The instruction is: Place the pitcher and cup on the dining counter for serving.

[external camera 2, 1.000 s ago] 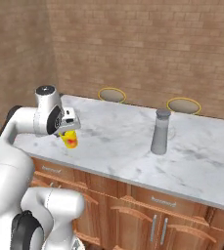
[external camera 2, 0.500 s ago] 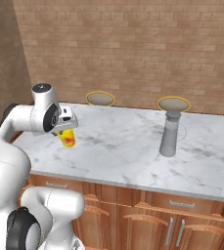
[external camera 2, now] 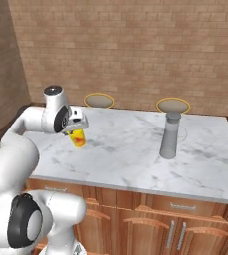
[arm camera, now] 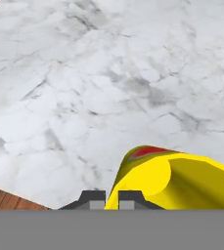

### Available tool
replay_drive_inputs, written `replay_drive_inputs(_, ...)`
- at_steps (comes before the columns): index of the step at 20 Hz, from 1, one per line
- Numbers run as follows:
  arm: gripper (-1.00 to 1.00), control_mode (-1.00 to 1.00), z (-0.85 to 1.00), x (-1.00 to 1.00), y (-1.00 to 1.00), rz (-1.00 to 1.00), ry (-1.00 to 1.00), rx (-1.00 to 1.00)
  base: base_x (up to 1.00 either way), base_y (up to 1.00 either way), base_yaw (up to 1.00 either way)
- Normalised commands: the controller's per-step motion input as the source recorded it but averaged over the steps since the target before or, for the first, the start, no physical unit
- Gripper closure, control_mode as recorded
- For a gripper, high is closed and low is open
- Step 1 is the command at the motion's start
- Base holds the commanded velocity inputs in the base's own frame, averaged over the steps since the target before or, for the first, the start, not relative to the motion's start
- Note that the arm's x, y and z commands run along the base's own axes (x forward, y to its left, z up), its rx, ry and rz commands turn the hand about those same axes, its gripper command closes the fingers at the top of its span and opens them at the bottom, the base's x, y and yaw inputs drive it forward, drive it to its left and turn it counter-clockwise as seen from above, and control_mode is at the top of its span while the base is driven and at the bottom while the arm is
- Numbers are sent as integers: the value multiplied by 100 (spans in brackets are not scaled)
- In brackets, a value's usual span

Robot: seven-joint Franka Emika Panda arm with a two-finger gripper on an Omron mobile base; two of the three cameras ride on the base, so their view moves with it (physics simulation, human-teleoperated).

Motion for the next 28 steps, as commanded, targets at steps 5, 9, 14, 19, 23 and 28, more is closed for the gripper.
replay_drive_inputs(5, 100, -100, -9, 89, -20, -6, 11, 1, 0, 0, 0)
replay_drive_inputs(9, 100, -100, -4, 67, -24, -1, 10, 1, 0, 0, 0)
replay_drive_inputs(14, 100, -100, -24, 68, -1, -5, 12, 0, 0, 0, 0)
replay_drive_inputs(19, 100, -100, -54, 15, -1, -3, 1, 0, 0, 0, 0)
replay_drive_inputs(23, 100, -100, -71, 0, 0, -2, 0, 0, 0, 0, 0)
replay_drive_inputs(28, 100, -100, -65, 1, 0, -2, 0, 0, 0, 0, 0)
